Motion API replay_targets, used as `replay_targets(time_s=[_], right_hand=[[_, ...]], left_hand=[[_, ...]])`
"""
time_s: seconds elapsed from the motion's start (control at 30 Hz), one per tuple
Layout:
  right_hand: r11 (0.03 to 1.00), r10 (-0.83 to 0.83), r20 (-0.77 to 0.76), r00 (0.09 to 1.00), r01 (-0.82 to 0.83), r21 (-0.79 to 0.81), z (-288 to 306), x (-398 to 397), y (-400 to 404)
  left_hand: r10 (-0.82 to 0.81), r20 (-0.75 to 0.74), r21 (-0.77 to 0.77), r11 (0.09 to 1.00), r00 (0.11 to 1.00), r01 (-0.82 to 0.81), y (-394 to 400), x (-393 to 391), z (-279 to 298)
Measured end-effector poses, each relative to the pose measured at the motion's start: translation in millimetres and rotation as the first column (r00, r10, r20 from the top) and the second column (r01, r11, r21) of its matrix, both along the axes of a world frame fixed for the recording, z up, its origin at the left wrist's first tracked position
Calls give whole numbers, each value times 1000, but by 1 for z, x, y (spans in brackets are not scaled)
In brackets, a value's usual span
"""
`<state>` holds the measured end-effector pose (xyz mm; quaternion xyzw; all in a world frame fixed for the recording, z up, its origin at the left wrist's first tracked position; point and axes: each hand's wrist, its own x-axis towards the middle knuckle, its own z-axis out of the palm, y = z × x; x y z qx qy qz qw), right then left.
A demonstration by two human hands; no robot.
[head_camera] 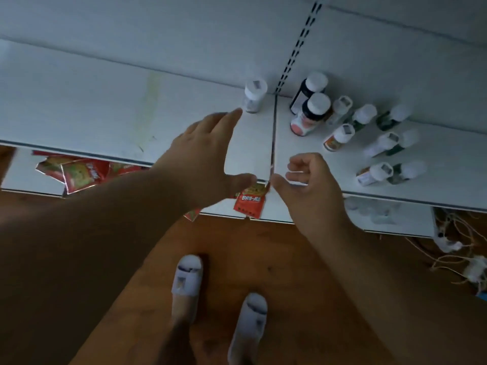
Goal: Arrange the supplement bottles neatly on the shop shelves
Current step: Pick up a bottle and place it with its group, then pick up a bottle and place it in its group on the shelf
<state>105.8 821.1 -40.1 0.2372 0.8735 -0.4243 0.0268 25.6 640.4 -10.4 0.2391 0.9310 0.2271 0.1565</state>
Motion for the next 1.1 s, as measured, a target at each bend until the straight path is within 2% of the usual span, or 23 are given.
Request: replay_targets(time_s=[0.13, 0.27, 0.37, 0.5, 0.63, 0.7, 0.77, 0.83, 0.93, 1.1], right_hand=[[998, -61, 14, 998, 61, -25, -94, -13, 11], [993, -84, -68, 994, 78, -93, -160, -70, 14], [991, -128, -114, 985, 121, -63, -197, -121, 21], [988, -156, -115, 981, 154, -27, -222, -173, 28], [983, -142, -233, 962, 109, -151, -221, -227, 30], [984, -147, -315, 938, 108, -138, -224, -236, 28], [965, -171, -345, 923, 86, -250, -231, -225, 20], [871, -201, -277, 939, 42, -490, -234, -200, 7], [645, -179, -117, 977, 27, -764, -219, -153, -4], [347, -151, 78, 985, 127, -929, -168, -59, 2]], left_hand=[[15, -2, -13, 1000, 1000, -15, 12, -4, -79], [27, -49, -9, 1000, 998, -27, 25, -26, -137], [30, -96, 8, 1000, 995, -30, 34, -45, -169], [31, -103, 4, 1000, 994, -30, 38, -64, -198], [126, -149, 92, 989, 981, -113, 37, -95, -213], [187, -128, 153, 974, 974, -166, 36, -102, -220], [195, -91, 172, 969, 977, -178, 30, -98, -230], [189, -56, 183, 967, 980, -176, 20, -86, -235], [198, 8, 199, 960, 980, -196, 10, -61, -227], [112, 128, 128, 983, 985, -129, 9, 6, -182]])
